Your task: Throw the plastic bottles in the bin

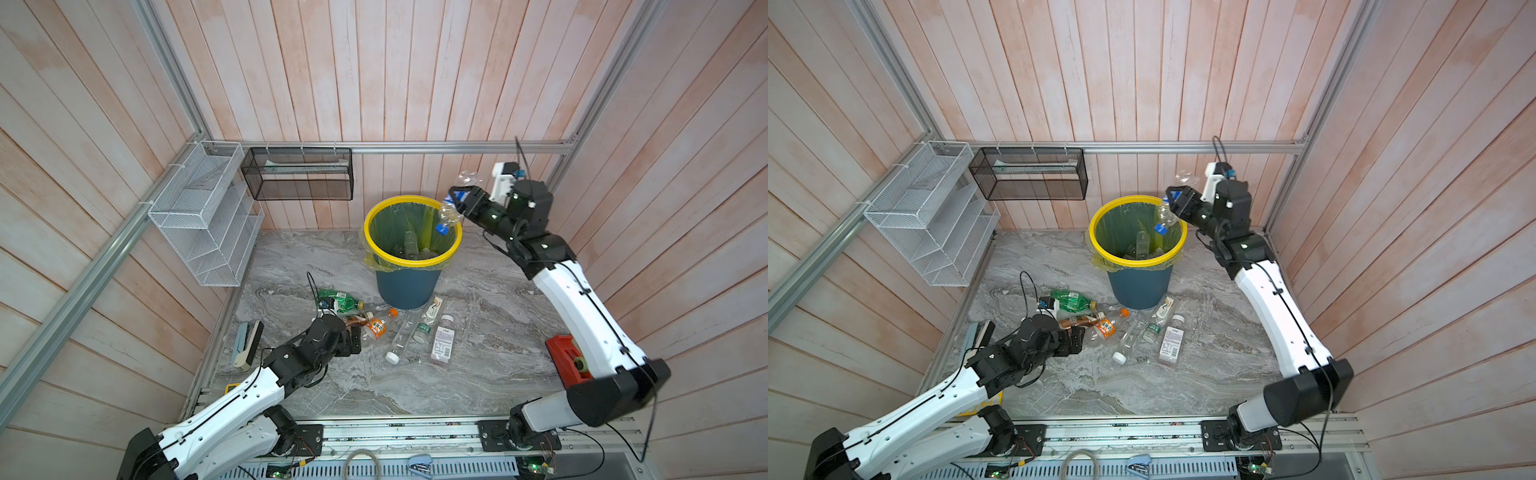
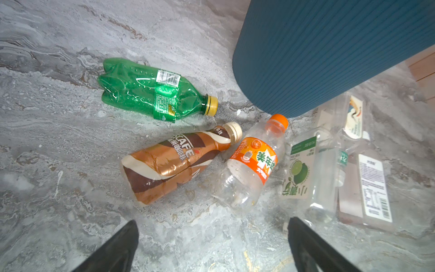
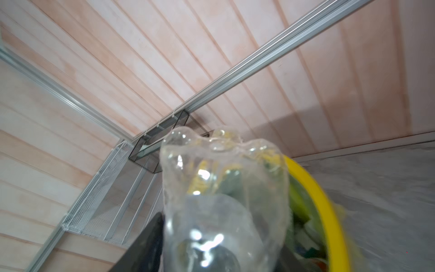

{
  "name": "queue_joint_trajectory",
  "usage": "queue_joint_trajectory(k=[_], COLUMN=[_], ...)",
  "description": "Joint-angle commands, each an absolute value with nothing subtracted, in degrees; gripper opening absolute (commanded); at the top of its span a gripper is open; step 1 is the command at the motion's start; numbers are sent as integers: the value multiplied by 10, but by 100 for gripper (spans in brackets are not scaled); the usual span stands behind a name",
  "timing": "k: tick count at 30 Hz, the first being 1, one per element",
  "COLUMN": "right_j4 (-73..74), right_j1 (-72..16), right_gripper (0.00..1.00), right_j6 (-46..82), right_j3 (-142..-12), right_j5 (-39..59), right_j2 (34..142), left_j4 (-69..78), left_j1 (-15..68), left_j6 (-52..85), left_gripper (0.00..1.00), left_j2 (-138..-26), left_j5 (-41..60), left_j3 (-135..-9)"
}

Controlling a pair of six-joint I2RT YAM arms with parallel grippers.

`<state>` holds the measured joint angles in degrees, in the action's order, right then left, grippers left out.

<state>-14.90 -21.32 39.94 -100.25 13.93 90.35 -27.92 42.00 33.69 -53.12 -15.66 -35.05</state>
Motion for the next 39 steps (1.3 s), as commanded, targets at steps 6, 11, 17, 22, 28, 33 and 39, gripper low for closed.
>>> queue_joint_trajectory(k=[6, 11, 17, 22, 28, 33, 39], right_j4=[-200, -193, -176, -173, -202, -230, -235], right_j1=[-178, -154, -131, -122, -121, -126, -255], right_gripper=[99, 99, 99, 99, 99, 99, 99], right_j6=[355, 347, 326, 311, 330, 379, 472], right_j3=[-1025, -953, -831, -708, -549, -428, -317], right_j5=[116, 104, 88, 34, 1, -11, -70], right_j2=[878, 810, 732, 657, 580, 519, 498], left_j4=[-308, -309, -296, -300, -277, -265, -211], left_j1=[417, 417, 446, 493, 511, 511, 509], left_j6=[340, 332, 316, 328, 326, 356, 368], left_gripper=[100, 100, 100, 100, 100, 100, 100], left_j2=[-520, -504, -521, -546, -560, -543, -476], left_j5=[-155, -166, -157, -186, -186, -225, -253], left_j3=[-381, -382, -385, -390, -391, -378, -333])
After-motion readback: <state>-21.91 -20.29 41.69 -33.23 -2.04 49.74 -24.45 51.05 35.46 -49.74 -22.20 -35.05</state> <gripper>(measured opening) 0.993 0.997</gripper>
